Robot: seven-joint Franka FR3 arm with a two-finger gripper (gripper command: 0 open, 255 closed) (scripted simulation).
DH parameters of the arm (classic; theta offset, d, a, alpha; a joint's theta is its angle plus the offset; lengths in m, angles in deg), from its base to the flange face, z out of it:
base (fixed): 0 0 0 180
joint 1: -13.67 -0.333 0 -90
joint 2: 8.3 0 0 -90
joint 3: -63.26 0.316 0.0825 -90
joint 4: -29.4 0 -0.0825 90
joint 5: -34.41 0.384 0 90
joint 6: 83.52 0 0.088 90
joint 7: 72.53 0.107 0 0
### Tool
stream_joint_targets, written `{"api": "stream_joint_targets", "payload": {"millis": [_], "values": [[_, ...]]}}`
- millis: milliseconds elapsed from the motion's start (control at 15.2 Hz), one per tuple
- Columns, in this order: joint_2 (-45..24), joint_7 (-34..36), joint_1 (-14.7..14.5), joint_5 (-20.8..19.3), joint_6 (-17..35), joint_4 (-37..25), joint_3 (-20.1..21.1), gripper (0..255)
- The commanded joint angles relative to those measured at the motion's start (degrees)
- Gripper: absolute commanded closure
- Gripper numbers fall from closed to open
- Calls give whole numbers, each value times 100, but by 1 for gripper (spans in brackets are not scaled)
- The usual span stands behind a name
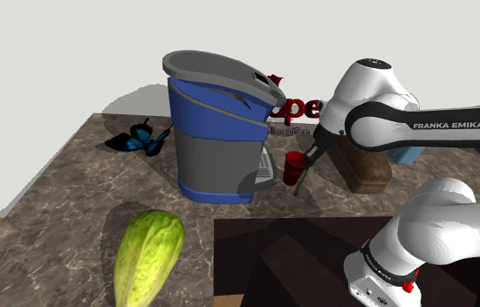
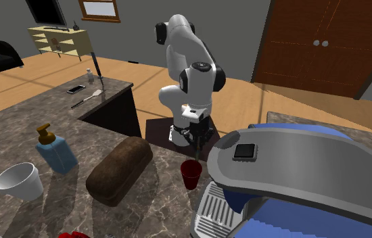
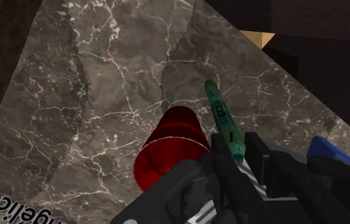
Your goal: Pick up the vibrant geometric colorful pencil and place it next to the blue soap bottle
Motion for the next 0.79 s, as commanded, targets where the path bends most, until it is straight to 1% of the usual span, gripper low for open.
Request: {"api": "stream_joint_targets", "payload": {"millis": [0,726], "values": [[47,-6,1,-1,-148,-98,-4,255],[268,-34,1,1,-1115,-845,-18,255]]}}
